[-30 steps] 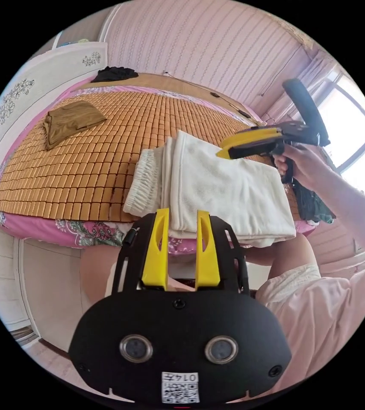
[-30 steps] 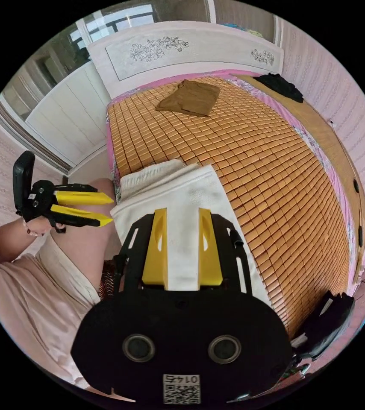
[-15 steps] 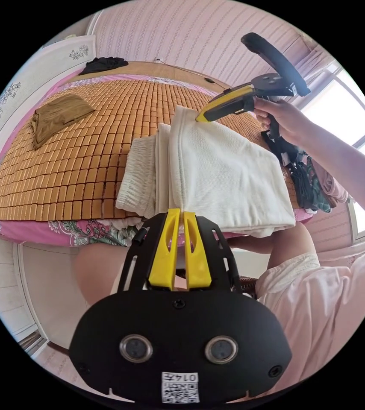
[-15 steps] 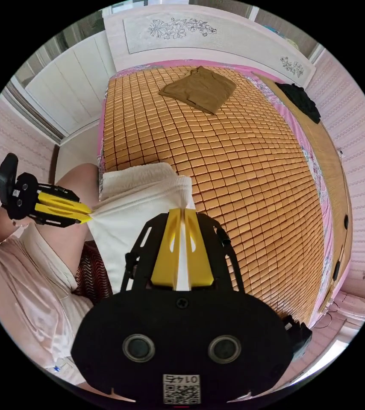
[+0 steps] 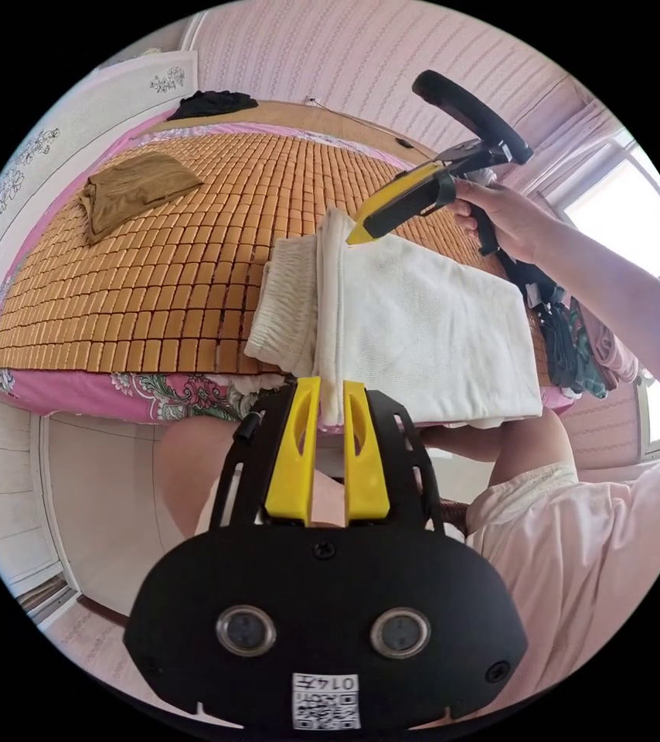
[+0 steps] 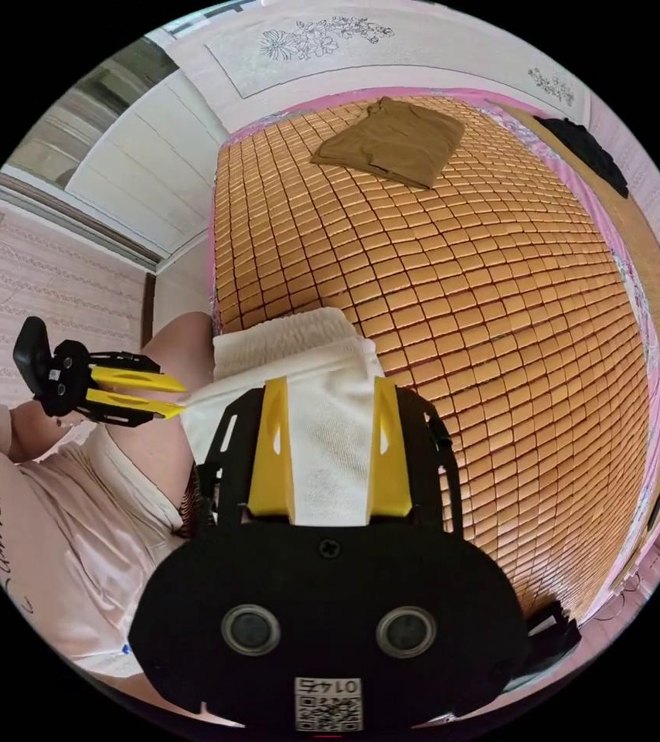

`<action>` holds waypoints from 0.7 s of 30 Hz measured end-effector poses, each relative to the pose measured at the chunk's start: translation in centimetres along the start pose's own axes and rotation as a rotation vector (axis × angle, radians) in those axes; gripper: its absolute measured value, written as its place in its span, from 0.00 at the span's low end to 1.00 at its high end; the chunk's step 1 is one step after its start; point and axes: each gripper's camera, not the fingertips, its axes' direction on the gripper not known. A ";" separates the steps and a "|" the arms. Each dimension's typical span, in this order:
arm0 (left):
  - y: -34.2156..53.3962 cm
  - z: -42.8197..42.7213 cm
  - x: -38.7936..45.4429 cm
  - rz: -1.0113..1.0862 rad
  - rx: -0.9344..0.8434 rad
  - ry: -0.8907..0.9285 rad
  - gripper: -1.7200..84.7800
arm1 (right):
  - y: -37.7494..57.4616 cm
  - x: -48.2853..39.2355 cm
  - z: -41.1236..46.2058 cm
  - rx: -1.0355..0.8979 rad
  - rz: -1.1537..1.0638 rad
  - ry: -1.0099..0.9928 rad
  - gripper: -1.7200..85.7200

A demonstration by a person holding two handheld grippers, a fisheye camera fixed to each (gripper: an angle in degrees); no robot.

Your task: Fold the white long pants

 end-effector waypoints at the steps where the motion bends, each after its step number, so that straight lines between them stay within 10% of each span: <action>1: -0.1 -0.1 -0.4 -0.006 0.016 0.008 0.12 | 0.0 0.1 -0.1 0.009 -0.004 0.030 0.19; 12: -3.4 5.4 -0.5 0.060 -0.246 0.073 0.14 | -2.1 7.7 5.9 -0.166 0.040 -0.118 0.12; 21: -0.5 -3.3 2.7 0.123 0.020 0.089 0.08 | 1.9 7.8 -2.9 0.035 -0.151 -0.080 0.05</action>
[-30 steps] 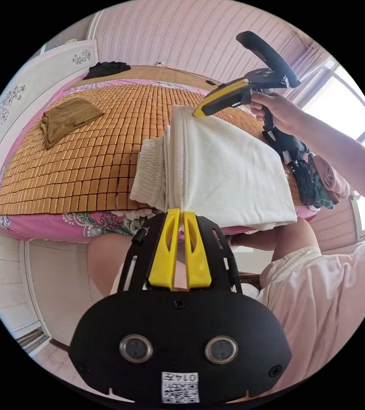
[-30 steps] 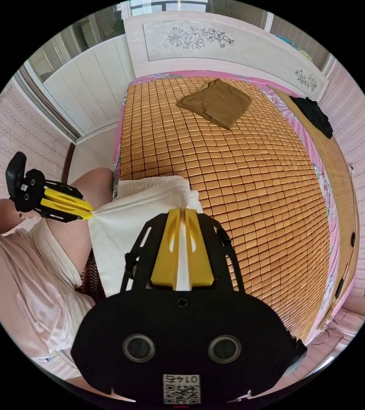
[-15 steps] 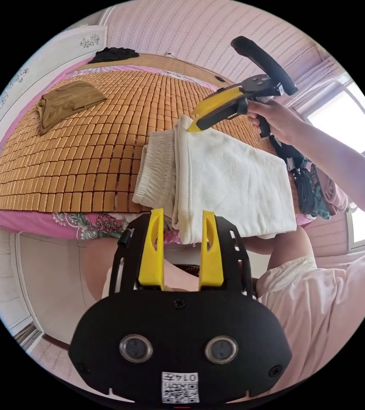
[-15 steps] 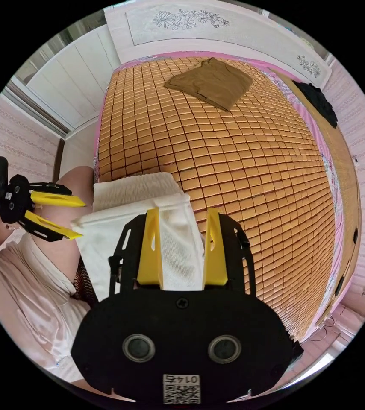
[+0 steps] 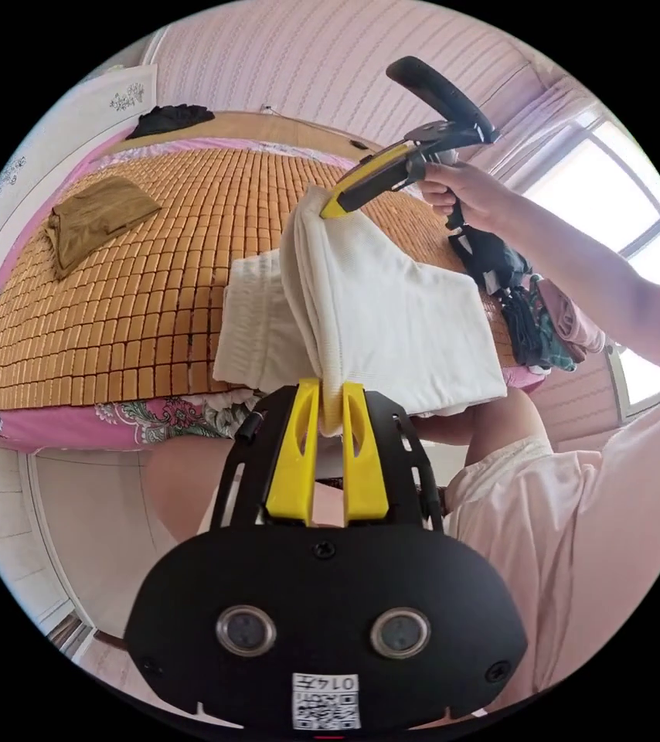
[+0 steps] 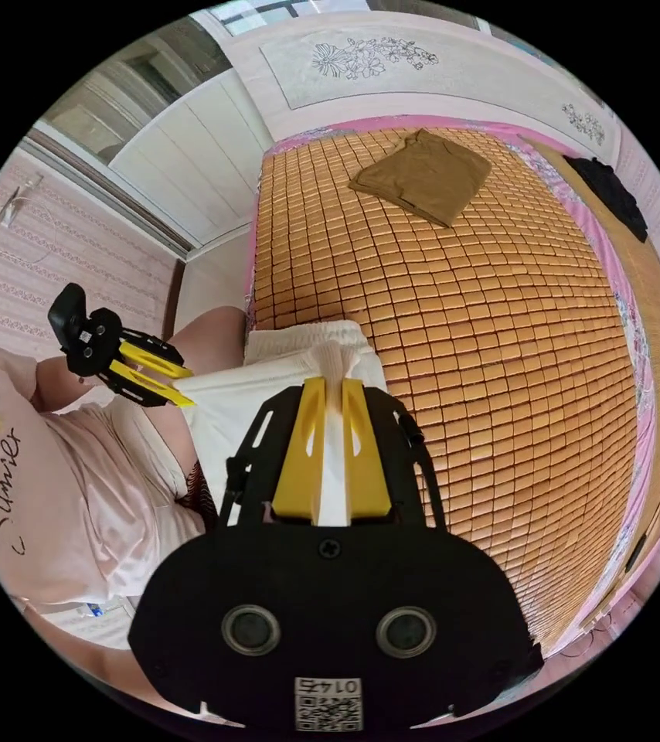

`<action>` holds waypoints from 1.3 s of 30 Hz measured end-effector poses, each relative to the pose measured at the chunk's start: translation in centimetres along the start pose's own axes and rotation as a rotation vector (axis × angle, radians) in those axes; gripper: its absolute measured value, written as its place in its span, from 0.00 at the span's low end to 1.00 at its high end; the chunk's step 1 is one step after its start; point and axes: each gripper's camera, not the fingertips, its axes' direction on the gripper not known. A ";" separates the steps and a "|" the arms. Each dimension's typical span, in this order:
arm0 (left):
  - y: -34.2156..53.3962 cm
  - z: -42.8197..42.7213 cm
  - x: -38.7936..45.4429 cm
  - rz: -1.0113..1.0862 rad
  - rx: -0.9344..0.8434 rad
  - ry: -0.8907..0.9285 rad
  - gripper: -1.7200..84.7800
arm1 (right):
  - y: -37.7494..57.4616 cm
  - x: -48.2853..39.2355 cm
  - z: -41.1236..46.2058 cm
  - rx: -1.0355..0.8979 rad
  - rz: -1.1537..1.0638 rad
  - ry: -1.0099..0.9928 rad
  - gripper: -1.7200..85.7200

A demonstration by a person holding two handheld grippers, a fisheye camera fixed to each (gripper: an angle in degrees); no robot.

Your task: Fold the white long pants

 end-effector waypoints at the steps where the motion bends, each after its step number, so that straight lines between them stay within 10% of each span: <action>1: 0.1 -1.7 0.4 0.007 0.038 -0.025 0.08 | -0.2 -0.1 -0.6 0.010 -0.012 0.000 0.05; 11: 0.1 -0.9 -3.5 -0.151 0.015 -0.171 0.07 | 2.4 2.0 2.7 0.026 0.169 0.127 0.03; 15: 1.1 -1.8 1.1 0.003 0.110 -0.142 0.05 | 14.9 -1.9 0.3 0.219 0.377 0.406 0.02; 21: -0.6 4.8 11.6 0.345 0.032 0.039 0.01 | 25.8 -5.9 2.5 0.320 0.602 0.209 0.02; 39: -4.0 17.8 24.4 0.572 -0.179 -0.068 0.01 | 12.1 8.2 10.6 -0.220 0.354 0.165 0.01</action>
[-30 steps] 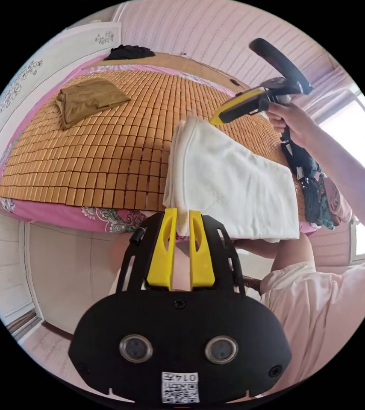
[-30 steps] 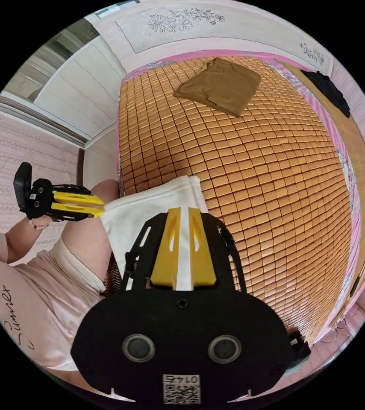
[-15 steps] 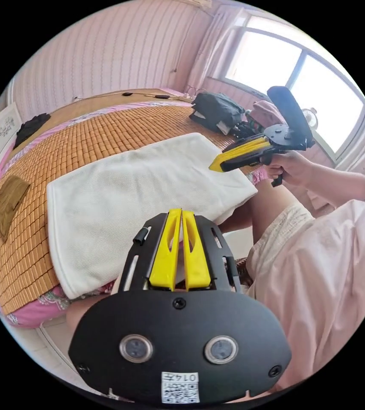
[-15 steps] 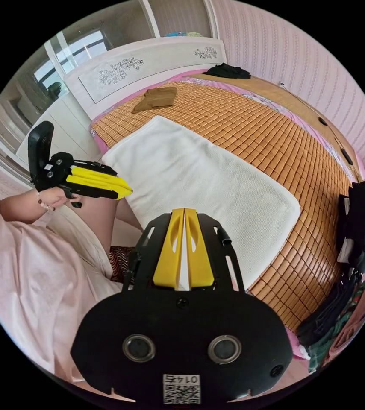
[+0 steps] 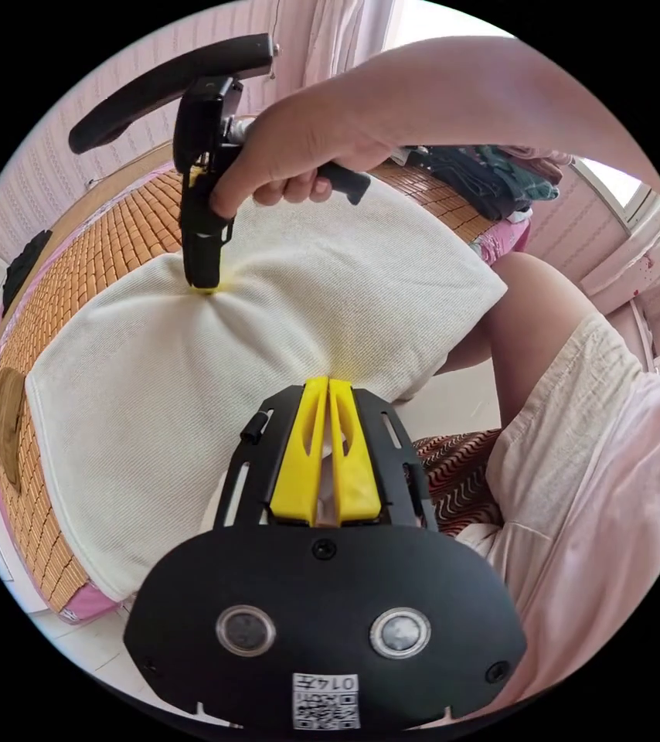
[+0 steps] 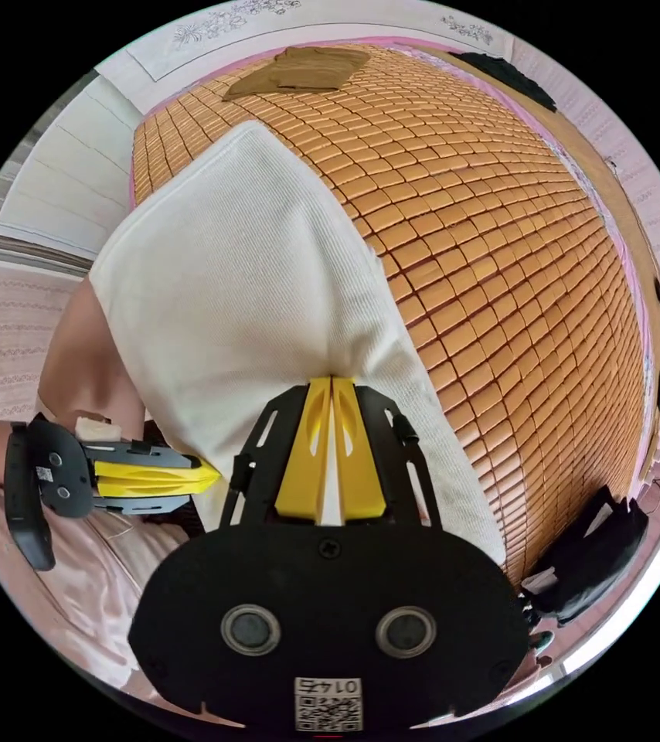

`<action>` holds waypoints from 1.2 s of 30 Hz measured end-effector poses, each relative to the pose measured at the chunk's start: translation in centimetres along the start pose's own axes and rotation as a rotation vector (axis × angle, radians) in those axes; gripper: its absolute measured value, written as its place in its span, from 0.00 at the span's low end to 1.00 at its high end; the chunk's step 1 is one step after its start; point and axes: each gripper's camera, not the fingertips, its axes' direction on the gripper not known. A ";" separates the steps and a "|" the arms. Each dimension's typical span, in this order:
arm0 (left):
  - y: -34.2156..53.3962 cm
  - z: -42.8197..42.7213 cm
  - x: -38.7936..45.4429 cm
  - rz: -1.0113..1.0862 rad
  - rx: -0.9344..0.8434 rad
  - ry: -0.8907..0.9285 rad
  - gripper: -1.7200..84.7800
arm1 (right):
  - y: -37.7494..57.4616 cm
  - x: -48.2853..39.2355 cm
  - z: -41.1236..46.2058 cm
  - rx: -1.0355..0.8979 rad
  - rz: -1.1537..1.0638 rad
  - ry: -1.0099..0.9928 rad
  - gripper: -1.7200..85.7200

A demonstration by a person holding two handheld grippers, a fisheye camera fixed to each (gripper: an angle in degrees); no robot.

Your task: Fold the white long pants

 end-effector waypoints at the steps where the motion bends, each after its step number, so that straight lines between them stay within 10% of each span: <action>1: -0.4 -0.2 0.3 0.004 -0.002 0.001 0.01 | -0.2 0.0 -0.4 -0.007 -0.020 0.006 0.01; 15: -7.9 -3.8 -0.1 0.082 0.040 -0.075 0.01 | -6.6 3.3 0.9 -0.209 -0.031 -0.006 0.01; 36: -16.7 1.4 6.1 0.547 -0.367 -0.076 0.01 | -5.2 0.1 -1.6 -0.185 -0.100 0.041 0.01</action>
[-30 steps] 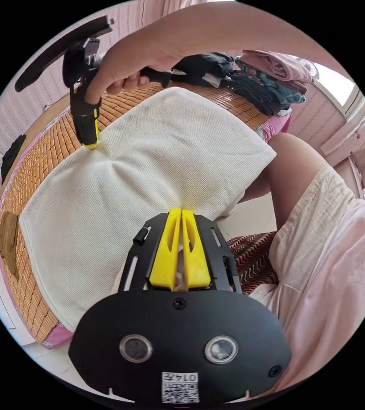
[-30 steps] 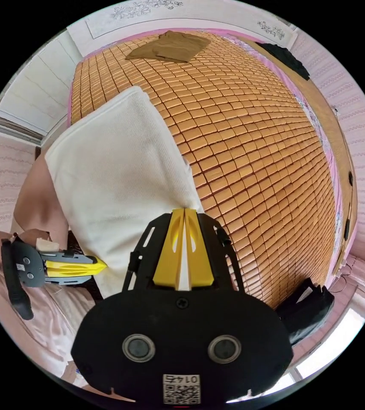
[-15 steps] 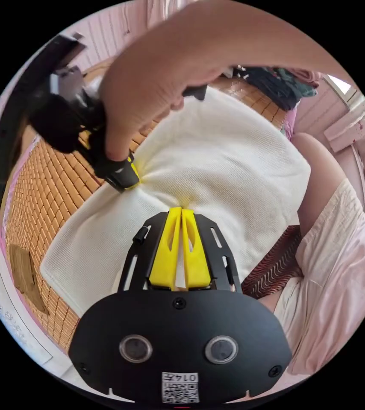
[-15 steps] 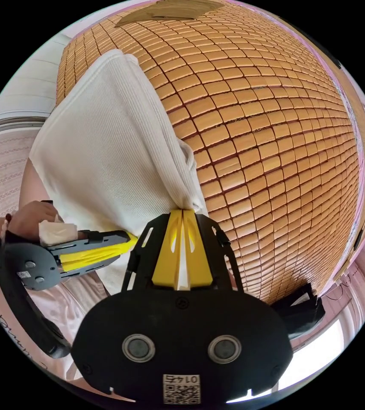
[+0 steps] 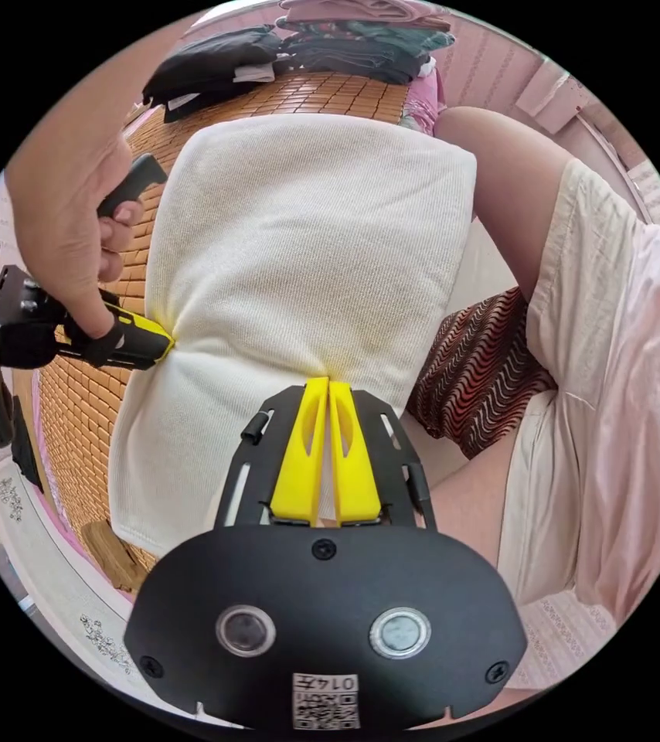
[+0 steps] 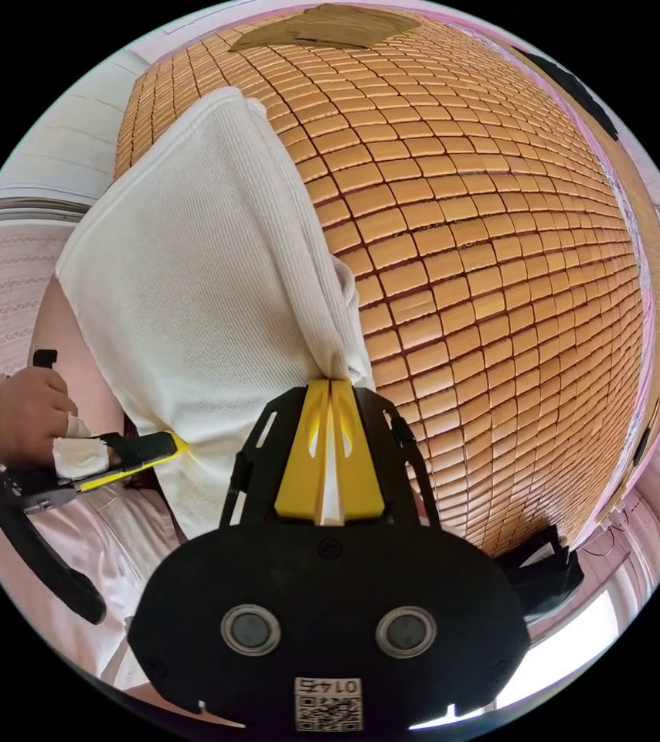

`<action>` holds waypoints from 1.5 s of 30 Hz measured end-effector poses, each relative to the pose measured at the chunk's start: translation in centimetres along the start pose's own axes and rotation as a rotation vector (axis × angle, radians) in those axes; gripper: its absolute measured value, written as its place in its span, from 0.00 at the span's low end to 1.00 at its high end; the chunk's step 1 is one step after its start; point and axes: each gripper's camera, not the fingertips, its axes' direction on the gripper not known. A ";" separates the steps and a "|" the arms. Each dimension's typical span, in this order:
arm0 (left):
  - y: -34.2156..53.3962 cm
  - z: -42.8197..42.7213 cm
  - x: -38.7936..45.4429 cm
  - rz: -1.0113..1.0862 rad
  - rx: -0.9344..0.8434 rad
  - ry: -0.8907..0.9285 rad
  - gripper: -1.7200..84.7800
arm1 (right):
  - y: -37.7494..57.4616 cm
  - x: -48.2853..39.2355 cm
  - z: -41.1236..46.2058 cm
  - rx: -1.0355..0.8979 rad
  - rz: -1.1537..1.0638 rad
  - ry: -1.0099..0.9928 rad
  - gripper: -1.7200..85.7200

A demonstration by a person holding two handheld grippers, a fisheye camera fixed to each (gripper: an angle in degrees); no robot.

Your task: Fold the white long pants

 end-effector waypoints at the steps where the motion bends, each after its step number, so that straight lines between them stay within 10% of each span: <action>1: -0.3 -0.1 -0.1 0.006 -0.005 0.008 0.01 | 0.1 -0.2 -0.1 -0.001 -0.001 0.004 0.01; 22: -0.9 -2.0 0.7 -0.219 -0.012 0.091 0.01 | 5.6 -6.5 -5.7 -0.017 0.085 0.021 0.01; 34: 5.6 -12.6 0.9 -1.046 0.073 -0.012 0.01 | 27.8 -10.4 -15.1 0.454 0.571 -0.322 0.02; 45: 6.1 -19.8 5.4 -1.093 0.184 -0.081 0.01 | 37.6 -23.6 -24.6 0.671 0.492 -0.436 0.02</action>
